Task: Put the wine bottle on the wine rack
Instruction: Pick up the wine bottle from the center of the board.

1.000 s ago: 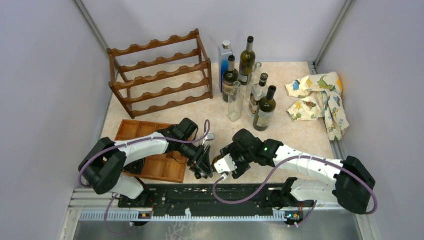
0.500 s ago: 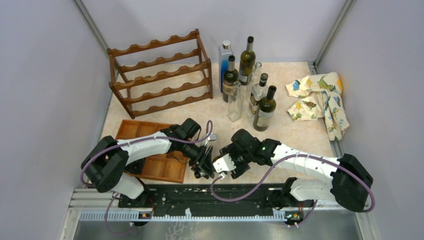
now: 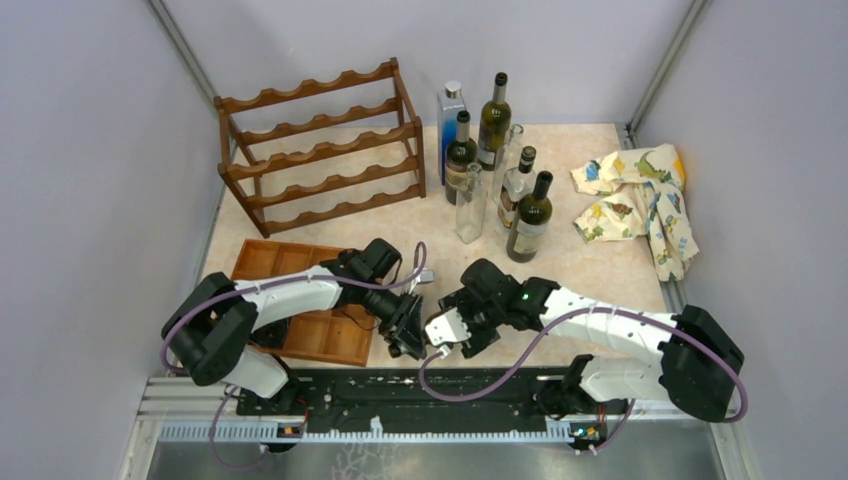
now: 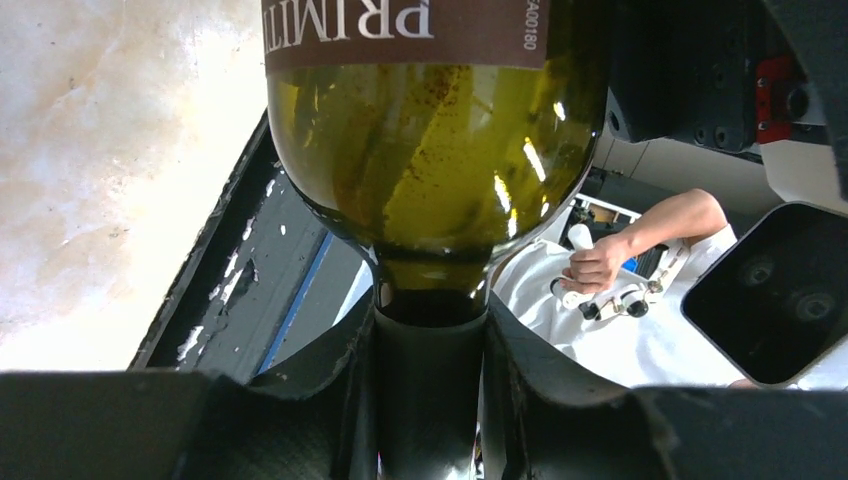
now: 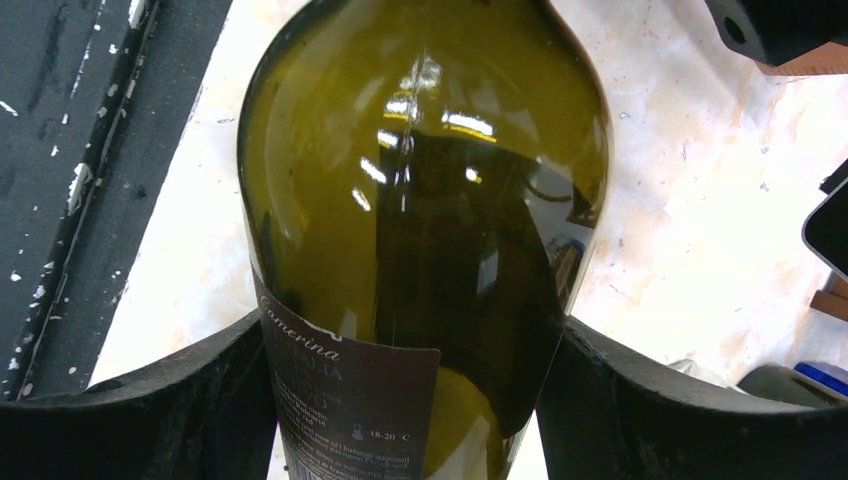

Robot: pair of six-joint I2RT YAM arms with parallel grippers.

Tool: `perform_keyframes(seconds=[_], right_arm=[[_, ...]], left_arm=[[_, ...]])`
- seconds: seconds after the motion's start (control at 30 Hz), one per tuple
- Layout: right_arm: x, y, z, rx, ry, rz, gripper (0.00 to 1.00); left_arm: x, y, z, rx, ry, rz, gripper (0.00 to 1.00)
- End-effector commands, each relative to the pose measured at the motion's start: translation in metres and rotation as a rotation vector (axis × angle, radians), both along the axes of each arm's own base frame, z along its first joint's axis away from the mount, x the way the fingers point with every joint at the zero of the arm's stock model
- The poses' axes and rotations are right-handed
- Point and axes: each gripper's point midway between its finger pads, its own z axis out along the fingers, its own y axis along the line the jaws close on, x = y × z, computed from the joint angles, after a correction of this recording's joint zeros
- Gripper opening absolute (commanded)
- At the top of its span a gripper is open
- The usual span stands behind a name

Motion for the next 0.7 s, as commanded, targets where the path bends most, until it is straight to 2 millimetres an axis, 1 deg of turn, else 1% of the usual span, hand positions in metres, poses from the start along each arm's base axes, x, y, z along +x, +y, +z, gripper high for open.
perform_keyframes(seconds=[0.0, 0.03, 0.07, 0.1, 0.13, 0.23, 0.33, 0.4, 0.53, 0.6, 0.67], right_arm=[[0.014, 0.035, 0.051, 0.16, -0.071, 0.008, 0.58], [0.014, 0.035, 0.052, 0.161, -0.068, 0.006, 0.76], [0.014, 0.034, 0.053, 0.164, -0.068, 0.001, 0.86], [0.014, 0.034, 0.054, 0.168, -0.069, -0.005, 0.93], [0.015, 0.034, 0.057, 0.17, -0.07, -0.009, 0.97], [0.012, 0.034, 0.067, 0.181, -0.053, -0.015, 0.98], [0.001, 0.037, 0.092, 0.218, -0.002, 0.007, 0.98], [-0.008, 0.039, 0.113, 0.26, 0.055, 0.027, 0.98], [-0.019, 0.044, 0.169, 0.398, 0.131, 0.041, 0.98], [-0.017, 0.043, 0.193, 0.449, 0.142, 0.027, 0.98], [-0.01, 0.043, 0.215, 0.503, 0.154, -0.008, 0.98]], left_arm=[[-0.01, 0.006, 0.0, -0.03, 0.018, -0.011, 0.0], [-0.011, 0.005, 0.002, -0.067, 0.02, -0.005, 0.0], [-0.014, 0.007, 0.002, -0.083, 0.062, 0.014, 0.0], [-0.015, 0.009, 0.004, -0.103, 0.073, 0.03, 0.0], [-0.015, 0.01, 0.005, -0.118, 0.079, 0.048, 0.0], [-0.011, 0.015, 0.009, -0.148, 0.072, 0.091, 0.0], [-0.005, 0.02, 0.014, -0.162, 0.057, 0.133, 0.0], [0.0, 0.024, 0.017, -0.163, 0.042, 0.17, 0.0], [0.01, 0.031, 0.018, -0.142, 0.023, 0.249, 0.0], [0.015, 0.032, 0.021, -0.145, 0.013, 0.285, 0.0], [0.022, 0.032, 0.024, -0.146, -0.002, 0.322, 0.0]])
